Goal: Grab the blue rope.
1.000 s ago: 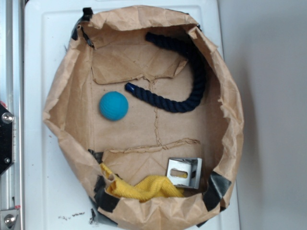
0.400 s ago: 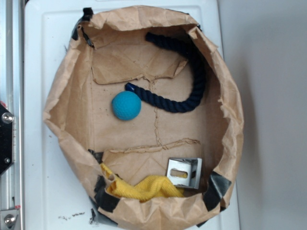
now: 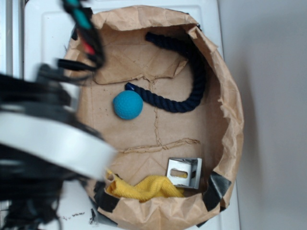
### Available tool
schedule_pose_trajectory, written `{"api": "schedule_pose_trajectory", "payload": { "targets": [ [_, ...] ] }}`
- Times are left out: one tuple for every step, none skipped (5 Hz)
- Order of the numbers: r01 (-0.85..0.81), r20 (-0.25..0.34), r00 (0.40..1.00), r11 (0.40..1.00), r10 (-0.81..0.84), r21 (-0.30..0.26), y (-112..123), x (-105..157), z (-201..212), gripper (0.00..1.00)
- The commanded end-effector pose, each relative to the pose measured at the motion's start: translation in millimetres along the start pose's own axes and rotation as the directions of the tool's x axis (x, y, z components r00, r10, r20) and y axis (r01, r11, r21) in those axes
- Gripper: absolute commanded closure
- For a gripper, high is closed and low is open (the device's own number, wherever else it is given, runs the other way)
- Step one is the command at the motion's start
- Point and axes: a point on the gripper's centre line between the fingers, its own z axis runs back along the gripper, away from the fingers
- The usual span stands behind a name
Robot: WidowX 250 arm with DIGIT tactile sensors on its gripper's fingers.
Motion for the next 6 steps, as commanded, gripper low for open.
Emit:
{"api": "schedule_pose_trajectory", "payload": {
  "targets": [
    [0.088,0.017,0.996,0.996,-0.088,0.024,54,45,-39,0.0],
    [0.091,0.018,0.996,0.995,-0.092,0.033,73,40,-56,0.0],
    [0.091,0.018,0.996,0.995,-0.092,0.033,73,40,-56,0.0],
    [0.091,0.018,0.996,0.995,-0.092,0.033,73,40,-56,0.0],
    [0.091,0.018,0.996,0.995,-0.092,0.033,73,40,-56,0.0],
    [0.091,0.018,0.996,0.995,-0.092,0.033,73,40,-56,0.0]
  ]
}}
